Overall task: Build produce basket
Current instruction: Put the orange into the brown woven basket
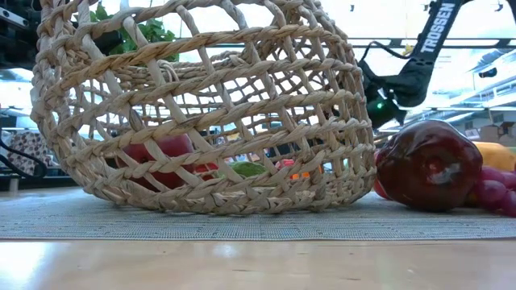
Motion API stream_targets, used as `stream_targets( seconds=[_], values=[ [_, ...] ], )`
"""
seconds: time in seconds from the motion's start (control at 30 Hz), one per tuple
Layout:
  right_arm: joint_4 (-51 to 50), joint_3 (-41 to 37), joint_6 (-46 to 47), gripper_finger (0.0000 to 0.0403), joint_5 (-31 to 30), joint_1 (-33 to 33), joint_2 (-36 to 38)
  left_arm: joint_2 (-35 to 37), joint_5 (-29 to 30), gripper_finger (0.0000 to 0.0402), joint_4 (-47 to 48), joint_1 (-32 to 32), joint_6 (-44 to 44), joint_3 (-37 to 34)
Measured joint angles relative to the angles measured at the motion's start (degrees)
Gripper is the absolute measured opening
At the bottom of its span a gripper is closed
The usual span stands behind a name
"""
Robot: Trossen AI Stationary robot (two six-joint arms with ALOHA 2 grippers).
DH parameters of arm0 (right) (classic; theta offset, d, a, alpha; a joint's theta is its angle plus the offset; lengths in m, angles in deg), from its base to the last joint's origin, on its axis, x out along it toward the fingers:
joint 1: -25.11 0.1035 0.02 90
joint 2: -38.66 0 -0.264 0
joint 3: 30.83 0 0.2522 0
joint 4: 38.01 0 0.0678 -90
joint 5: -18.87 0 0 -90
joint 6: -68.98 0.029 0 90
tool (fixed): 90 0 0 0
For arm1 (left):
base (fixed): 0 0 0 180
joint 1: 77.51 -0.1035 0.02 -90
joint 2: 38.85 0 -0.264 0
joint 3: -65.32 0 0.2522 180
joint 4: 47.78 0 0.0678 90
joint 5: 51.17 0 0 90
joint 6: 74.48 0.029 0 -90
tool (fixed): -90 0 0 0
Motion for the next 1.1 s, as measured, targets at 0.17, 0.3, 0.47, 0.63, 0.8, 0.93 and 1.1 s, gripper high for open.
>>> stream_targets(
  seconds=[0.17,0.3,0.47,0.63,0.8,0.93,1.1],
  values=[
    [-0.19,0.16,-0.72,0.0365,-1.51,-0.04,-1.84,0.01,0.0,0.0036,0.0,0.0,0.0,0.0],
    [-0.45,0.16,-0.84,0.0359,-1.34,-0.04,-2.03,0.02,0.0,0.0031,0.0,0.01,0.0,0.0],
    [-0.78,0.16,-0.77,0.0347,-1.36,-0.04,-2.01,0.0,0.0,0.0028,0.0,0.0,0.0,-0.02],
    [-1.96,0.16,-0.53,0.0346,-1.53,-0.04,-2.01,0.01,0.0,0.0035,0.0,0.0,0.0,-0.01],
    [-2.18,0.16,-0.79,0.0346,-1.53,-0.04,-1.99,0.0,0.0,0.0034,0.0,0.01,0.0,0.0],
    [-2.32,0.16,-1.34,0.0345,-1.53,-0.04,-1.98,0.02,0.0,0.0028,0.0,0.0,0.0,-0.02],
    [-3.62,0.16,-1.53,0.0345,-1.53,-0.04,-1.97,0.01,0.0,0.0031,0.0,0.02,0.0,0.0]
  ],
)
